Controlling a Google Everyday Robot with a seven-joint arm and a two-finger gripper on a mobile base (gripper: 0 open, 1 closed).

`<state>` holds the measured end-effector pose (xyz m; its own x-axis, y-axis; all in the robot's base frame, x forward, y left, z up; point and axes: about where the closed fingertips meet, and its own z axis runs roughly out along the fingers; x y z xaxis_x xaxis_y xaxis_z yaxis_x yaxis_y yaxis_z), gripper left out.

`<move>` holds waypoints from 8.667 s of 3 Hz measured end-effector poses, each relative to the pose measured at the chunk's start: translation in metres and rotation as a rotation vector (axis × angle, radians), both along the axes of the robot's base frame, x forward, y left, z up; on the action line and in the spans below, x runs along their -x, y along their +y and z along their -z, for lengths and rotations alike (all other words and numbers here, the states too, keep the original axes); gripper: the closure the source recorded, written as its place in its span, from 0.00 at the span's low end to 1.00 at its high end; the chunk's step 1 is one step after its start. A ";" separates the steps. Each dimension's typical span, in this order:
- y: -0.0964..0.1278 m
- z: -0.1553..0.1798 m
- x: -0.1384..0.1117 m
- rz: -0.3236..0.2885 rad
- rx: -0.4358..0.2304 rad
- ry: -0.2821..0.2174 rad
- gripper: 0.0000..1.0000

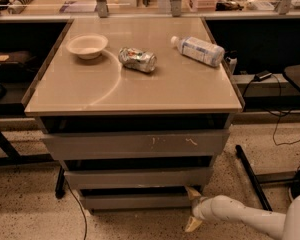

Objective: Open bottom drawer

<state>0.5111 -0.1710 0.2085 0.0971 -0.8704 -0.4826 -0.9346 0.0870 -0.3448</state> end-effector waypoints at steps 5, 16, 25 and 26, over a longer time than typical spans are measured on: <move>-0.001 0.054 -0.043 -0.019 0.013 -0.018 0.00; -0.019 0.044 0.012 -0.023 -0.061 0.073 1.00; -0.005 0.043 0.087 -0.161 -0.110 0.135 1.00; -0.005 0.037 0.087 -0.161 -0.110 0.135 1.00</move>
Offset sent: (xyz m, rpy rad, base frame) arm 0.0683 0.0224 -0.0243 -0.0255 -0.1502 0.0487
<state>0.4243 -0.1762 0.1711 0.1590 -0.7905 -0.5915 -0.9764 -0.0372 -0.2128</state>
